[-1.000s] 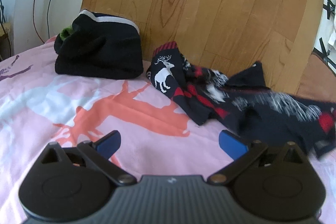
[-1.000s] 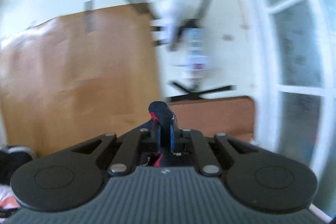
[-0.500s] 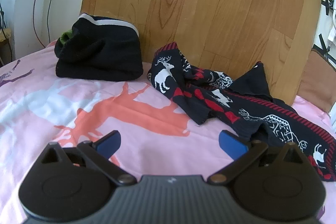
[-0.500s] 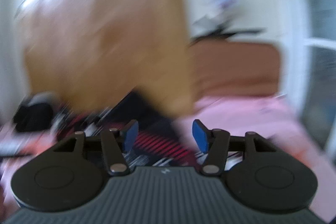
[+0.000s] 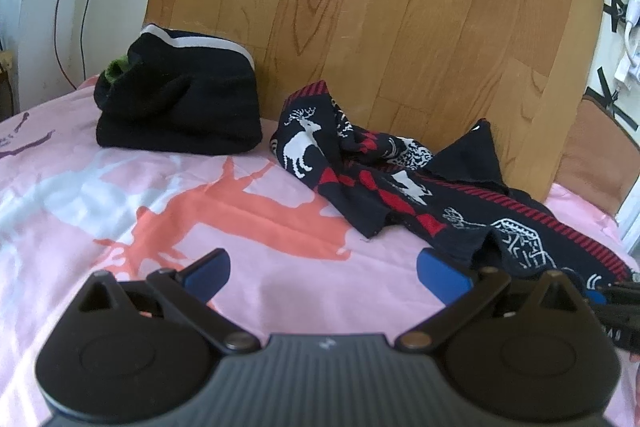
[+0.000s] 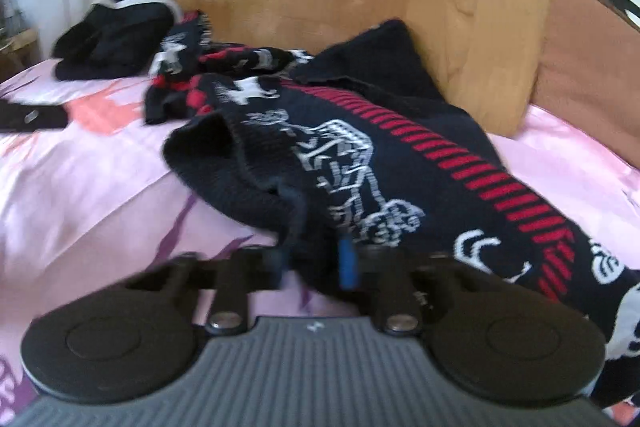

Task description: Fold small clothes

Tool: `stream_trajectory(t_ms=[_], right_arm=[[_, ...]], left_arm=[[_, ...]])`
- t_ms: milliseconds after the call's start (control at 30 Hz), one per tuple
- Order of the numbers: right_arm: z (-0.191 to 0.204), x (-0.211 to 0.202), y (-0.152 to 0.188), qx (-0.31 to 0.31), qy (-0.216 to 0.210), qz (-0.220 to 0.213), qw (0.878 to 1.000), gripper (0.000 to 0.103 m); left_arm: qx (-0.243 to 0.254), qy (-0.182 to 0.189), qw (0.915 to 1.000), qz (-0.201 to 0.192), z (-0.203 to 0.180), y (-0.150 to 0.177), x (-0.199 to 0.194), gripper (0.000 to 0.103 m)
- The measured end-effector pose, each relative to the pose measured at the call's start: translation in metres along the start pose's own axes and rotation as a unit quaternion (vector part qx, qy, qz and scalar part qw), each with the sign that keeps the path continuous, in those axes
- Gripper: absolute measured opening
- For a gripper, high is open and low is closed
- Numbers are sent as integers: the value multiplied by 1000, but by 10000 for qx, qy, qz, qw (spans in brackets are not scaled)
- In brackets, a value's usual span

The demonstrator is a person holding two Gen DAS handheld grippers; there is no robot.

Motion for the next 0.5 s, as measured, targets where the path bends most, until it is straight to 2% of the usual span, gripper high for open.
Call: stream_trajectory(t_ms=[33,100,167,200,267,400,500], right_arm=[[-1,-3,-1,108,-59,-4,9999,19],[1,-18,-3,558,-463,59,9974,19],[6,-36,-10,996,-1222,75,9875,18],[12,-48,-15,1068,-1535,34,9824,18],[25,-66,-23,988,-1754,17,9795,19],[54,-91,-33,958,-2522,125,9628,18],[84,-101,-41,955,-3183,180,9430,18]], left_arm=[[-31,70,10000,-2,1,0,-1,103],[-135,305,9994,4,3,-1,-2,103],[-337,605,9976,53,9,-1,-4,103],[-455,717,9964,51,12,-2,-6,103],[-696,847,9939,-119,24,-4,-19,103],[-783,559,9942,-480,51,-6,-56,103],[-889,446,9928,-664,73,-4,-89,103]])
Point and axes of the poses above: each gripper's, at about its wrist camera, not at the fingertips, and x roughly the way its jaws point, z to its left, y to its underside, the point moved 3 cm from there along x, roughly the way its jaws point, and after that the axes turned 4 degrees about x, right-handed, at the moved point
